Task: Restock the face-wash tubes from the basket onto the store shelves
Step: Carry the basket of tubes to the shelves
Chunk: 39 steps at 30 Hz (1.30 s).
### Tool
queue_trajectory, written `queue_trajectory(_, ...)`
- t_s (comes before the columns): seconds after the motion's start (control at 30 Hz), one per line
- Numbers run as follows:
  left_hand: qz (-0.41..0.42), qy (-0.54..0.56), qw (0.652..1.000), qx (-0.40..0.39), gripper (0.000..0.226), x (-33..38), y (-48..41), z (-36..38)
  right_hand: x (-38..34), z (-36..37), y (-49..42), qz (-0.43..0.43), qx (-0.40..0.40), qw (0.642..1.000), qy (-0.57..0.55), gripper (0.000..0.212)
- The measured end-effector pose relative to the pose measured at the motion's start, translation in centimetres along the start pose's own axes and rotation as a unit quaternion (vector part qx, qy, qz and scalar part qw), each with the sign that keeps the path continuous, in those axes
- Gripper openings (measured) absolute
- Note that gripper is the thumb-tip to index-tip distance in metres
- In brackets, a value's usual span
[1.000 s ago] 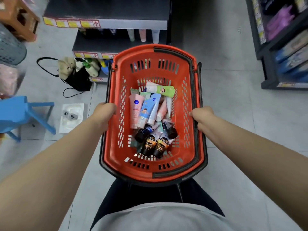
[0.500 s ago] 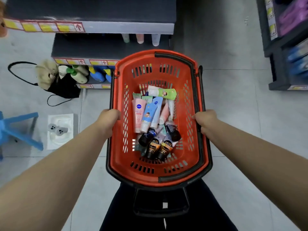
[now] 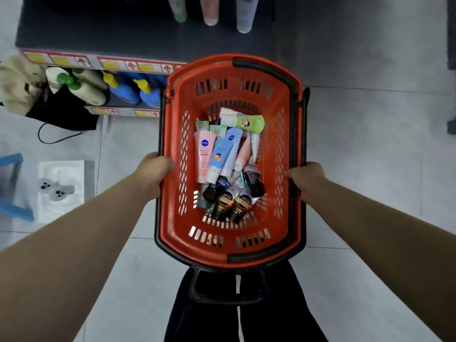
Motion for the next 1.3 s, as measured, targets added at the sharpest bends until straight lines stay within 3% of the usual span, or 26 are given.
queue_trajectory(0.23, -0.028, 0.022, 0.999, 0.007, 0.048, -5.0, -6.6, 1.9, 3.3, 4.5, -7.0, 0.020, 0.008, 1.000, 0.010, 0.022)
queue_trajectory(0.63, -0.050, 0.011, 0.999, -0.001, 0.052, -7.9, -12.1, 2.0, 5.9, 8.1, -11.5, 0.048, 0.017, 0.999, -0.006, 0.009)
queue_trajectory(0.73, -0.039, 0.017, 0.999, 0.006, 0.049, -7.5, -12.6, 2.4, 5.2, 8.4, -12.3, 0.033, 0.024, 0.999, -0.008, 0.014)
queue_trajectory(0.87, -0.058, -0.016, 0.998, -0.007, 0.052, -7.1, -12.9, 2.7, 4.7, 8.4, -12.8, 0.020, 0.025, 0.999, 0.026, 0.023)
queue_trajectory(0.97, -0.070, -0.102, 0.992, -0.012, 0.063, -7.1, -12.3, 2.8, 4.6, 8.4, -12.2, -0.011, 0.012, 0.994, 0.108, 0.031)
queue_trajectory(1.03, -0.022, -0.202, 0.979, 0.023, 0.067, -6.7, -11.7, 3.0, 3.8, 8.4, -11.4, -0.052, 0.058, 0.984, 0.157, 0.042)
queue_trajectory(1.13, 0.182, -0.261, 0.946, 0.058, 0.061, -4.5, -9.7, 4.7, 1.0, 9.0, -8.9, -0.224, 0.143, 0.942, 0.207, 0.044)
queue_trajectory(1.2, 0.238, -0.251, 0.938, -0.008, 0.052, -3.8, -8.9, 6.5, -0.3, 10.5, -7.5, -0.308, 0.097, 0.919, 0.226, 0.037)
queue_trajectory(1.3, 0.166, -0.196, 0.962, -0.094, 0.039, -4.3, -10.2, 8.7, -0.4, 13.9, -8.1, -0.264, -0.025, 0.936, 0.231, 0.028)
Point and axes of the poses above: each hand's wrist, its own y-axis away from the middle knuckle, its own z-axis out of the palm, x = y × z, the point moved 4 cm from there along -y, towards the middle knuckle, and after that the axes turned 4 degrees about z, right-handed, at the moved point
